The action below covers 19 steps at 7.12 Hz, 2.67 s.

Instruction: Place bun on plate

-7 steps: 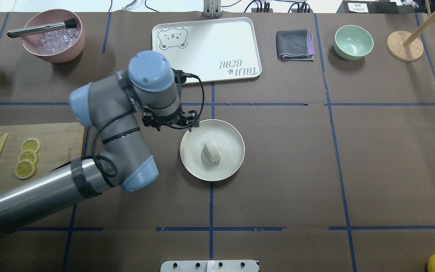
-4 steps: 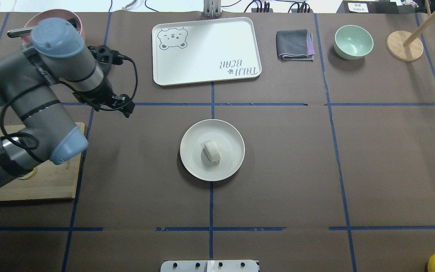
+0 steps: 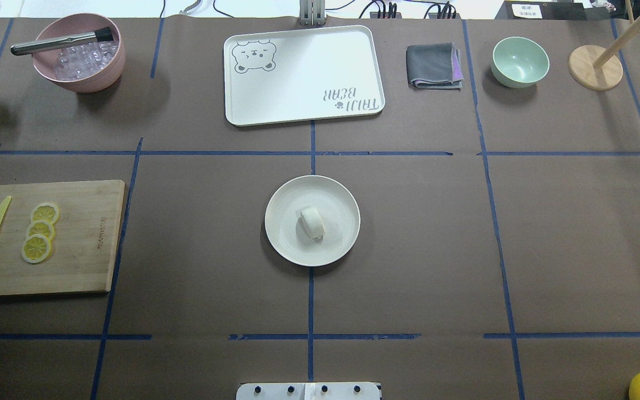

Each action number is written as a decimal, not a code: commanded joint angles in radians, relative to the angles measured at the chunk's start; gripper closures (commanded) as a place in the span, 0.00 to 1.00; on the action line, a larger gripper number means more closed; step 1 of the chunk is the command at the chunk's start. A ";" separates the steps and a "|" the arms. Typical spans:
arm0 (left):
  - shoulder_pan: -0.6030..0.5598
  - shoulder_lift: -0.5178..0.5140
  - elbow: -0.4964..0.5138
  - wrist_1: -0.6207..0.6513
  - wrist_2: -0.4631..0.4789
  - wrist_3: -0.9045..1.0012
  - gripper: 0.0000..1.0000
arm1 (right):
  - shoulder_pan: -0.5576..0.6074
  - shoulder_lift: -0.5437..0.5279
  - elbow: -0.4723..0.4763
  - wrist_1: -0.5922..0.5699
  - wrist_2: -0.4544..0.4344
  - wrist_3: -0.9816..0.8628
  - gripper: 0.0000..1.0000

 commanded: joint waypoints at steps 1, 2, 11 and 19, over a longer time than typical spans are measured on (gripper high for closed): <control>-0.113 0.225 0.006 -0.004 -0.016 0.080 0.00 | 0.000 -0.007 0.004 0.000 0.002 -0.001 0.00; -0.136 0.236 0.008 0.000 -0.013 0.077 0.00 | 0.000 -0.007 0.004 0.000 0.002 -0.001 0.00; -0.233 0.214 0.022 0.002 -0.005 0.072 0.00 | -0.002 -0.006 0.001 0.000 0.002 0.000 0.00; -0.233 0.222 0.022 0.000 -0.005 0.069 0.00 | -0.002 -0.006 0.001 0.000 0.002 0.000 0.00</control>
